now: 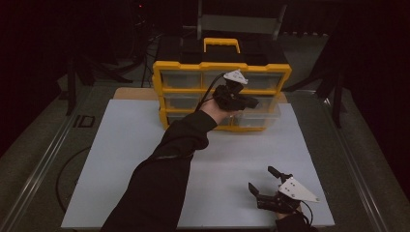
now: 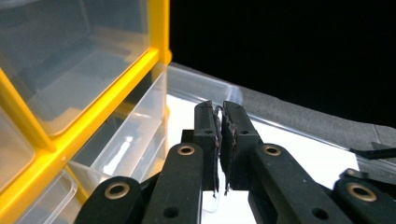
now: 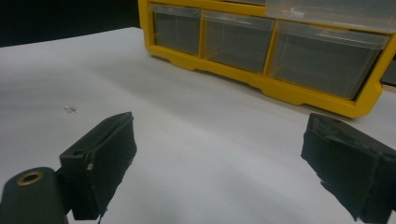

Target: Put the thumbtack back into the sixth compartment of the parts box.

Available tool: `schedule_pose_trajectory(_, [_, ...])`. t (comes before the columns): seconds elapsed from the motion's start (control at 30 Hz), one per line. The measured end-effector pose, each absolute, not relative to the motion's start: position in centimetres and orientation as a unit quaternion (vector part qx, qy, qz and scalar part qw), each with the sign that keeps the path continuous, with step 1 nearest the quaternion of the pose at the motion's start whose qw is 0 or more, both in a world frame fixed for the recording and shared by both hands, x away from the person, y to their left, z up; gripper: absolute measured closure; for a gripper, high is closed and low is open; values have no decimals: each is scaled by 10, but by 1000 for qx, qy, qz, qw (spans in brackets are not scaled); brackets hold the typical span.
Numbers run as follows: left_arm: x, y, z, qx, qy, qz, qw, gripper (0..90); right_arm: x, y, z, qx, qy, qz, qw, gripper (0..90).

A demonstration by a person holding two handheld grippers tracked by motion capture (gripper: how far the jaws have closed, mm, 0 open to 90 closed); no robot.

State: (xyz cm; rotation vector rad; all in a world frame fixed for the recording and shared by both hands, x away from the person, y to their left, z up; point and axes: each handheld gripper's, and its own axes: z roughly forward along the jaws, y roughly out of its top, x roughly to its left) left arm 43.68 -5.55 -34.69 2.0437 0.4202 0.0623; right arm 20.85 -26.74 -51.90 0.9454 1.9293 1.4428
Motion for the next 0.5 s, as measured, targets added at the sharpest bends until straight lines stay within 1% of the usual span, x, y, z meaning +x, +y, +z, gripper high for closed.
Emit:
schedule_pose_trajectory(0.1, [440,-57,-349,844,182,22,504,860,209,-267,-519,351,717,536,273,97])
schedule_pose_trajectory(0.3, [443,-64,-357,849,198,42,487,854,208,-268,-519,351,717,537,271,97])
schedule_pose_trajectory(0.33, [443,-64,-357,847,199,39,492,838,209,-268,-519,352,717,537,271,97])
schedule_pose_trajectory(0.4, [443,-64,-357,845,207,42,491,747,208,-268,-519,353,717,537,270,97])
schedule_pose_trajectory(0.43, [443,-64,-356,846,207,39,490,723,208,-268,-519,353,717,537,270,97])
schedule_pose_trajectory(0.5, [442,-63,-355,844,205,40,494,634,209,-268,-519,353,717,537,270,97])
